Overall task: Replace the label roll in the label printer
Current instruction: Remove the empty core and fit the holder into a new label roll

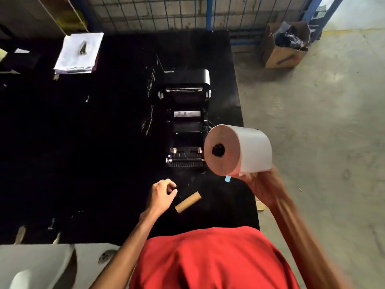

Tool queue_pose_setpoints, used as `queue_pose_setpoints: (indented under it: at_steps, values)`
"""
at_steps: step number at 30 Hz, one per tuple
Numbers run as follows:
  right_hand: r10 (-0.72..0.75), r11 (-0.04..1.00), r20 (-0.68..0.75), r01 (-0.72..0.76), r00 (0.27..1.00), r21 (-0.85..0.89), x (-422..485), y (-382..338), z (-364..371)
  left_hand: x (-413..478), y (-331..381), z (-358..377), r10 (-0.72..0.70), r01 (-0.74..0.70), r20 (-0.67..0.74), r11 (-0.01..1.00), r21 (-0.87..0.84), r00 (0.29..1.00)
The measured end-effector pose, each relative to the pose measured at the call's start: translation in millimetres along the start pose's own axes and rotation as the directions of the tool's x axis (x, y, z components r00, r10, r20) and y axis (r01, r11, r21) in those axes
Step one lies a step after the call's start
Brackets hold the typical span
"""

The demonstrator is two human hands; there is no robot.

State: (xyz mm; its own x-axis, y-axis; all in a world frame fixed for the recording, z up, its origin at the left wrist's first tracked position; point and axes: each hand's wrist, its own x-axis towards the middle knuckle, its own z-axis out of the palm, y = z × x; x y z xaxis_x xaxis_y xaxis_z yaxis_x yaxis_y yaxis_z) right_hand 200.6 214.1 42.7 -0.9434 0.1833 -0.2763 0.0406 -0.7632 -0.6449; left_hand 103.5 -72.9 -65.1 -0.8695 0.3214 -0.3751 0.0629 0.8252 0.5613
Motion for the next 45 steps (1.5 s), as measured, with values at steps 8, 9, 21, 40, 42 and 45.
queue_pose_setpoints:
  at_steps: [8,9,21,40,42,45]
  values:
    - [0.050,0.998,-0.105,-0.052,0.993,-0.019,-7.6,3.5,-3.6,11.4,-24.7,33.5,-0.120,0.117,0.019,0.983,0.141,0.993]
    - [0.055,0.998,-0.117,-0.058,0.992,-0.019,-7.5,2.4,-4.1,13.2,-24.5,34.2,-0.122,0.119,0.017,0.982,0.144,0.992]
    - [0.052,0.998,-0.060,-0.050,0.997,0.041,6.0,-6.9,-10.7,23.4,-26.1,36.3,-0.166,0.168,-0.052,0.985,0.045,0.985]
    - [0.022,0.997,-0.017,-0.023,1.000,-0.076,9.5,-5.3,8.1,19.7,-16.3,23.1,-0.362,0.336,-0.083,0.913,-0.230,0.928]
    - [0.025,0.994,-0.033,-0.028,0.999,-0.104,8.7,-3.9,6.4,8.3,-5.6,0.4,-0.402,0.312,-0.068,0.796,-0.519,0.913]
    - [0.041,0.993,-0.038,-0.045,0.998,-0.107,6.0,2.2,6.0,-18.2,19.8,-38.4,-0.396,0.156,-0.117,0.592,-0.790,0.911]
